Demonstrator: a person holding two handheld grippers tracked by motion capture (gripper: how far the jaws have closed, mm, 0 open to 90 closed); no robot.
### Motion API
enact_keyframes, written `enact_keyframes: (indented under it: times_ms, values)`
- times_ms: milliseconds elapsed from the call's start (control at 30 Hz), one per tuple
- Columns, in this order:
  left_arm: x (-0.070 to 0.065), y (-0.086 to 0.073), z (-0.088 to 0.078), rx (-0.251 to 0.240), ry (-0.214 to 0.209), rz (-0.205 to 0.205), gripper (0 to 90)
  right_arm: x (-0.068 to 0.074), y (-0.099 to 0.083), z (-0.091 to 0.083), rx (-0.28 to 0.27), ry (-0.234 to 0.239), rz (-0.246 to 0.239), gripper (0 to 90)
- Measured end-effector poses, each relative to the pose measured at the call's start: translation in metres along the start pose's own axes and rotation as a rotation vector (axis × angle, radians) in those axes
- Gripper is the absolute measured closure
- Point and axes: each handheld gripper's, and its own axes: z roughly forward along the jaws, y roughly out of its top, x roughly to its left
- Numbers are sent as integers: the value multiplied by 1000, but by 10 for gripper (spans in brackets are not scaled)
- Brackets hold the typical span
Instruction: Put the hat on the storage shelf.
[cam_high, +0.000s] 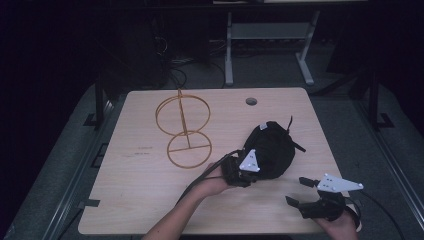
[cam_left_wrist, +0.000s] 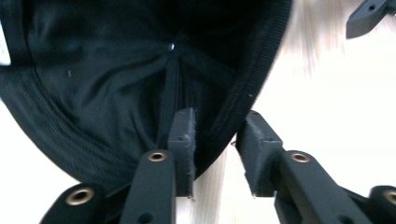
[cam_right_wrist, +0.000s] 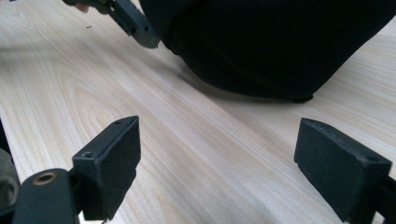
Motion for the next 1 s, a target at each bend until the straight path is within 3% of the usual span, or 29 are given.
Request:
enact_keyframes:
  times_ms: [67, 300, 400, 667, 1000]
  values:
    - [0, 6, -4, -19, 1, 15, 735, 0, 1, 0, 3, -2, 0, 142]
    - [1, 16, -16, -57, -9, 10, 799, 2, 2, 1, -4, 0, -3, 143]
    - [2, 21, -20, -53, -17, 15, 815, 3, 3, 2, -12, -1, -4, 144]
    - [7, 34, -38, -87, -40, -15, 821, 5, 6, 2, -37, -4, -8, 147]
    - [13, 51, -64, -148, -100, -48, 822, 10, 15, 2, -107, -6, -31, 163]
